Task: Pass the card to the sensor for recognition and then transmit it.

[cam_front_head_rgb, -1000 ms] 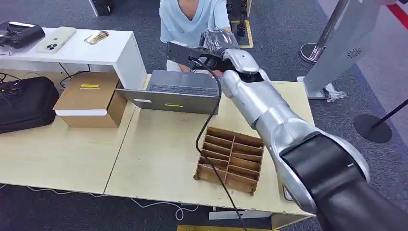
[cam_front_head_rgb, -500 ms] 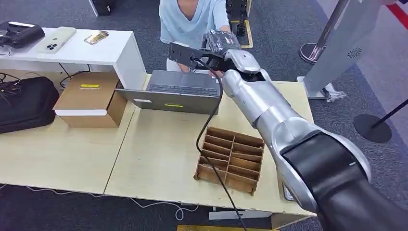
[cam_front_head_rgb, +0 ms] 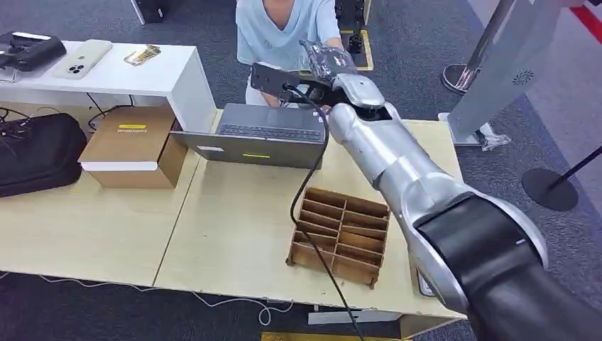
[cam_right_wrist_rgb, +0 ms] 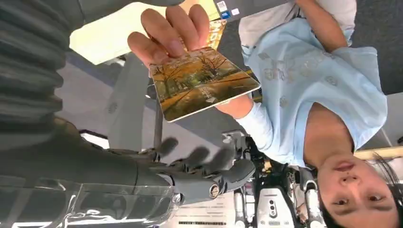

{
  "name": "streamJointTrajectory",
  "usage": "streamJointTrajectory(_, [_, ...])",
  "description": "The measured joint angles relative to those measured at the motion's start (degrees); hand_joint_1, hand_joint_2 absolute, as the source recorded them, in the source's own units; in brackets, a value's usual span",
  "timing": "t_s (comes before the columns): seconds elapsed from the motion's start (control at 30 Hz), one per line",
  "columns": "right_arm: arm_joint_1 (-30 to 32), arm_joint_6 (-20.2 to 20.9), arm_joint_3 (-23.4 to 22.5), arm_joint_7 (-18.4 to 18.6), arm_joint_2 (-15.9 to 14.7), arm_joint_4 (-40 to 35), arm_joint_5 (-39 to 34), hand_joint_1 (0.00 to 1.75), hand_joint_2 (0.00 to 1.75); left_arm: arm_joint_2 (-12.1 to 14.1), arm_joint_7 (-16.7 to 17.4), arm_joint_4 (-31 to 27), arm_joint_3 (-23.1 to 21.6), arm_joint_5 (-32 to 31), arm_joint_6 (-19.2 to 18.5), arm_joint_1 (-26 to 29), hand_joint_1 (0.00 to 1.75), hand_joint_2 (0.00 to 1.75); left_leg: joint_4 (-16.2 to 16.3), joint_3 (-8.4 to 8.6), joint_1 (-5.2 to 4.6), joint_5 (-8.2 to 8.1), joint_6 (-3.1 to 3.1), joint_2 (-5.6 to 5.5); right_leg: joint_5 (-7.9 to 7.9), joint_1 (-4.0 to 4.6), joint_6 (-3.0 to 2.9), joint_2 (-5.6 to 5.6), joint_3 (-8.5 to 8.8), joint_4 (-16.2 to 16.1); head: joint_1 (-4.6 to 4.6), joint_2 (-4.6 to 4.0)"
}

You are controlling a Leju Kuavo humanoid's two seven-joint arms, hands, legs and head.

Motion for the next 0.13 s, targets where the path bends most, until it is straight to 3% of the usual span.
streamJointTrajectory(0.13, [-0.3, -0.5, -2.7, -2.4, -0.1, -0.2, -5.4, 0.0, 1.75, 0.0, 0.0, 0.0, 0.0, 0.4, 0.5, 0.1, 0.0, 0.0, 0.0, 0.0, 0.0, 0.0, 0.0, 0.0, 0.0, 0.0, 0.0, 0.0, 0.0, 0.0, 0.0, 0.0])
